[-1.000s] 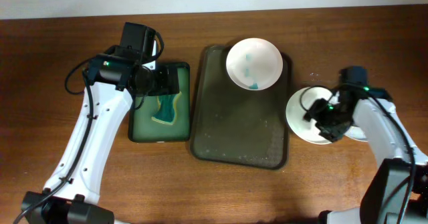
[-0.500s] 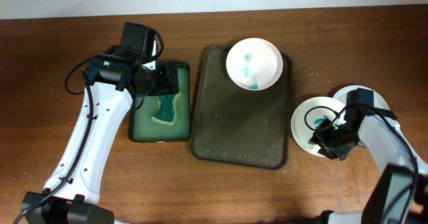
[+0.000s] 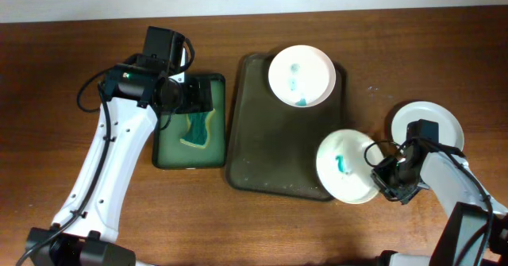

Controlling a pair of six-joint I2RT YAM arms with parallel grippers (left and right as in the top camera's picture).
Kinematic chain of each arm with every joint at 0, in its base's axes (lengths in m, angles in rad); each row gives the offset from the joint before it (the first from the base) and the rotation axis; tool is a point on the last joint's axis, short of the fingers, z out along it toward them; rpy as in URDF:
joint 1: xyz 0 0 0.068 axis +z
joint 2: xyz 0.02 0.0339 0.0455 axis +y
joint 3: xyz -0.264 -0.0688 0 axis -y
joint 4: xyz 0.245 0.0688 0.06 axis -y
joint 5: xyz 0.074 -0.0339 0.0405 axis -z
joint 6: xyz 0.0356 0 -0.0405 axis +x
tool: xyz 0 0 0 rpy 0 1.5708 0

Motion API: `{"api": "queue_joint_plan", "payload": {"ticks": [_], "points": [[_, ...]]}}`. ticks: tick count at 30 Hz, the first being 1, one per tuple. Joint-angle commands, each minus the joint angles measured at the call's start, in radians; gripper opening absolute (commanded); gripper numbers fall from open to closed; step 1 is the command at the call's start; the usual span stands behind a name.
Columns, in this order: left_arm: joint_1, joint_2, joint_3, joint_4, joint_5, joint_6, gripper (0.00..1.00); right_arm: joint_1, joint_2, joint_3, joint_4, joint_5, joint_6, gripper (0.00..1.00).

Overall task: Clean dirty plates on tray and stack at the side
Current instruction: 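Slide the middle white plate to the tray's lower center with the right gripper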

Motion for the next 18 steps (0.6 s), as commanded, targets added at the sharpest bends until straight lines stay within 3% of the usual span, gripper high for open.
{"api": "queue_joint_plan", "payload": {"ticks": [1,6,9,11,13,17,18], "points": [[0.002,-0.014,0.002,-0.001,-0.007,0.005,0.99,-0.005,0.007,-0.003,-0.005,0.023,-0.031,0.04],[0.002,-0.014,0.002,0.000,-0.007,0.005,0.99,-0.005,-0.043,0.002,0.010,-0.100,-0.196,0.04],[0.002,-0.014,0.002,-0.001,-0.007,0.005,0.99,0.000,-0.110,0.024,0.036,-0.397,-0.433,0.04],[0.002,-0.014,0.002,-0.001,-0.007,0.005,0.99,0.047,-0.156,0.048,-0.018,-0.397,-0.433,0.04],[0.002,-0.014,0.002,-0.001,-0.007,0.005,1.00,0.127,-0.164,0.047,-0.046,-0.372,-0.364,0.04],[0.002,-0.014,0.002,-0.001,-0.007,0.005,0.99,0.333,-0.159,0.043,0.021,-0.267,0.064,0.04],[0.002,-0.014,0.002,-0.001,-0.007,0.005,0.99,0.391,-0.159,0.043,0.072,-0.216,0.146,0.21]]}}
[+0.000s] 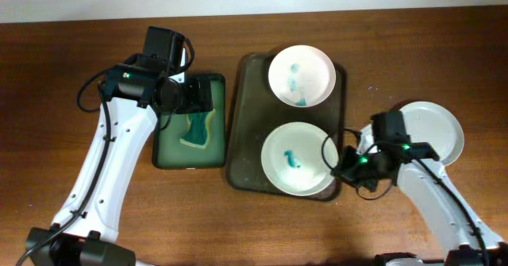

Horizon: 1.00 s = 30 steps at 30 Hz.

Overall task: Clean dirty plates on tray and stack at the side
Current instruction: 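Slide the middle white plate to the tray's lower center with the right gripper, then grasp the sponge with the left gripper and bring it to the plate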

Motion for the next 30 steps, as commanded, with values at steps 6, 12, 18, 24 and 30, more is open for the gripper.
{"api": "queue_joint_plan", "payload": {"ticks": [6,12,18,24,30], "points": [[0.002,-0.014,0.002,-0.001,-0.007,0.005,0.99,0.165,-0.093,0.151,0.061,0.204,-0.134,0.43],[0.002,-0.014,0.002,0.000,0.004,-0.006,0.99,0.164,-0.086,0.204,-0.081,0.229,-0.343,0.45],[0.001,0.028,-0.030,0.010,-0.026,-0.005,0.91,0.164,-0.086,0.204,-0.095,0.229,-0.342,0.49],[0.002,0.213,-0.228,0.224,-0.033,0.102,0.59,0.164,-0.086,0.204,-0.093,0.229,-0.342,0.50],[0.002,0.413,-0.241,0.353,-0.023,0.273,0.10,0.164,-0.086,0.204,-0.100,0.229,-0.339,0.50]]}}
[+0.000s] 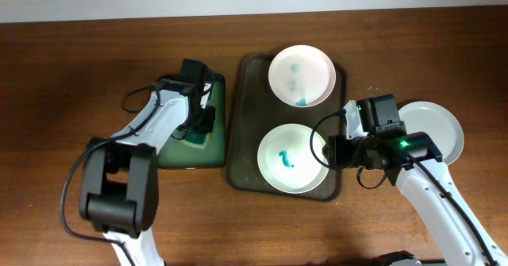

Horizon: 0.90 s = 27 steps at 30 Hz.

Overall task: Clean dirty plates on tray and stack at the side
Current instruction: 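Grasp the sponge with the left gripper and bring it to the plate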

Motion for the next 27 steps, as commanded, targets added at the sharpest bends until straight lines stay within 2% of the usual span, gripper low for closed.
{"api": "queue_joint_plan", "payload": {"ticks": [1,5,8,9,11,13,16,18,22,25,27], "points": [[0.002,0.083,-0.001,0.011,-0.006,0.063,0.00,0.005,0.001,0.008,-0.006,0.008,-0.006,0.51],[0.002,0.082,-0.001,0.004,0.000,0.063,0.00,0.005,0.001,0.008,-0.007,0.010,-0.007,0.51],[0.002,0.061,0.038,-0.080,0.056,0.063,0.00,0.005,0.001,0.008,-0.007,0.069,0.004,0.50],[0.002,0.021,0.084,-0.126,0.056,0.063,0.00,0.005,0.002,0.008,-0.007,0.171,0.098,0.49],[-0.001,-0.042,0.140,-0.180,0.061,0.048,0.00,0.005,0.002,0.008,-0.005,0.220,0.142,0.49],[-0.010,-0.138,0.203,-0.211,0.060,0.048,0.00,0.005,0.013,0.008,0.006,0.219,0.138,0.49],[-0.011,-0.233,0.213,-0.219,-0.011,0.000,0.00,0.005,0.053,0.008,0.007,0.109,0.003,0.49],[-0.009,-0.233,0.209,-0.239,-0.050,0.000,0.00,0.005,0.076,0.008,0.019,0.112,0.001,0.49],[-0.010,-0.232,0.209,-0.260,-0.024,-0.002,0.00,0.005,0.195,0.008,0.076,0.110,0.004,0.48],[-0.010,-0.232,0.209,-0.270,-0.003,-0.004,0.00,0.005,0.343,0.008,0.096,0.069,0.012,0.37],[-0.012,-0.232,0.209,-0.278,0.080,-0.003,0.00,0.005,0.389,0.008,0.126,0.029,0.012,0.34]]}}
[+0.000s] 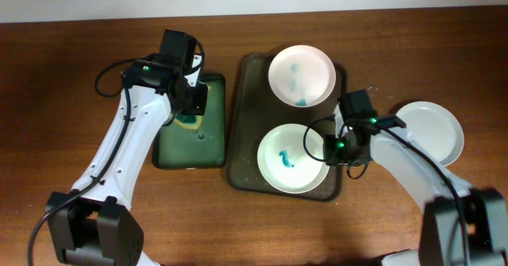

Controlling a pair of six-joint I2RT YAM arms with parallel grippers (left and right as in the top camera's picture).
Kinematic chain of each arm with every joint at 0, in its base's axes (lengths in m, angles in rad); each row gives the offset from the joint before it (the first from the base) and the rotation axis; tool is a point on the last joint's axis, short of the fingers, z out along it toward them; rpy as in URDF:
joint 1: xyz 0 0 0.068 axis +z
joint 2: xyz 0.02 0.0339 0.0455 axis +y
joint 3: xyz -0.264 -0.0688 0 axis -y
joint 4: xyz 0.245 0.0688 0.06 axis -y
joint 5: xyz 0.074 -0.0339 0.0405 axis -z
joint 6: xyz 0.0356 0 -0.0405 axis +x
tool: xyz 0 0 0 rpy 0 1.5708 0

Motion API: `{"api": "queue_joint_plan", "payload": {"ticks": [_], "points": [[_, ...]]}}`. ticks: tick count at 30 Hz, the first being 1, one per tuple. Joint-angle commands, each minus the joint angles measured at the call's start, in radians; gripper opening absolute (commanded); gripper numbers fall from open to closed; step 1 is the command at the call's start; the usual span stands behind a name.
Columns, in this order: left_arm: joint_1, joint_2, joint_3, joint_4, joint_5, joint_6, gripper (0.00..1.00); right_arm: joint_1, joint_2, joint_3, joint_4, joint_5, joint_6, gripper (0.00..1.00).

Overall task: Clean dirty plates on tray and stack at the side
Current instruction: 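Grasp the sponge with the left gripper and bring it to the plate, then scrub the second plate with the sponge while the right gripper holds it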

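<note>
Two dirty white plates lie on the brown tray (242,139): the far plate (302,75) and the near plate (286,159), both with teal smears. My right gripper (327,147) is at the near plate's right rim, shut on it. My left gripper (190,111) hangs over the green tray (171,143), shut on the yellow-green sponge (188,122), which is mostly hidden under the fingers. A clean white plate (432,131) rests on the table at the right.
The green tray holds liquid and stands just left of the brown tray. The wooden table runs to a pale wall at the back. Cables trail from both arms.
My left arm has swung out and the gripper is higher over the green tray, with the sponge off its earlier spot. My right gripper has stayed at the near plate's rim; its arm has shifted.
First my right gripper held the near plate half off the brown tray's right edge, while the left hovered over the sponge in the green tray. Then the plate lay on the tray. Then the left gripper was down on the sponge, and now it holds it.
</note>
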Motion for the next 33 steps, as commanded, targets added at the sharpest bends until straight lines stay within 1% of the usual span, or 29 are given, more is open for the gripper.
{"api": "queue_joint_plan", "payload": {"ticks": [1,2,3,4,6,7,8,11,12,14,16,19,22,24,27,29,30,31,33], "points": [[-0.008,-0.002,0.004,-0.006,0.172,-0.013,0.00,0.005,0.056,0.008,0.047,-0.063,-0.004,0.31],[-0.019,-0.002,0.004,-0.005,0.193,-0.014,0.00,0.005,0.061,0.008,0.075,-0.062,-0.003,0.24],[-0.035,-0.002,0.004,-0.006,0.216,-0.014,0.00,0.005,0.064,0.008,0.106,-0.045,0.018,0.21],[-0.053,-0.002,0.004,-0.008,0.245,-0.014,0.00,0.005,0.064,0.007,0.122,0.008,0.061,0.21],[-0.089,-0.002,0.004,0.000,0.259,-0.021,0.00,0.005,0.074,0.007,0.135,0.060,0.075,0.22],[-0.099,-0.002,0.004,0.001,0.260,-0.047,0.00,0.005,0.082,0.006,0.134,0.060,0.074,0.22],[-0.108,-0.002,0.004,0.000,0.261,-0.076,0.00,0.005,0.092,0.006,0.133,0.058,0.071,0.19],[-0.139,0.002,0.003,0.027,0.263,-0.146,0.00,0.005,0.119,0.004,0.141,-0.019,0.072,0.10],[-0.161,0.002,-0.010,0.046,0.263,-0.192,0.00,0.005,0.133,0.003,0.143,-0.024,0.076,0.04],[-0.189,0.003,-0.035,0.084,0.263,-0.244,0.00,0.004,0.138,0.003,0.146,-0.025,0.103,0.04],[-0.232,0.005,-0.094,0.146,0.263,-0.326,0.00,0.004,0.137,0.003,0.146,-0.025,0.109,0.04],[-0.299,0.045,-0.156,0.258,0.280,-0.347,0.00,0.004,0.137,0.003,0.146,-0.025,0.109,0.04],[-0.389,0.188,-0.161,0.385,0.378,-0.348,0.00,0.004,0.137,0.003,0.146,-0.024,0.109,0.04],[-0.437,0.340,-0.161,0.456,0.464,-0.423,0.00,0.004,0.137,0.003,0.146,-0.025,0.109,0.04],[-0.446,0.430,-0.161,0.492,0.498,-0.489,0.00,0.005,0.137,0.003,0.146,-0.025,0.109,0.04],[-0.446,0.466,-0.161,0.490,0.478,-0.470,0.00,0.005,0.137,0.003,0.146,-0.025,0.109,0.04],[-0.446,0.468,-0.159,0.469,0.401,-0.452,0.00,0.005,0.137,0.003,0.146,-0.025,0.109,0.04],[-0.446,0.463,-0.147,0.418,0.288,-0.454,0.00,0.005,0.137,0.003,0.145,-0.025,0.109,0.04],[-0.441,0.460,-0.068,0.299,0.129,-0.458,0.00,0.005,0.137,0.003,0.140,-0.025,0.109,0.04]]}}
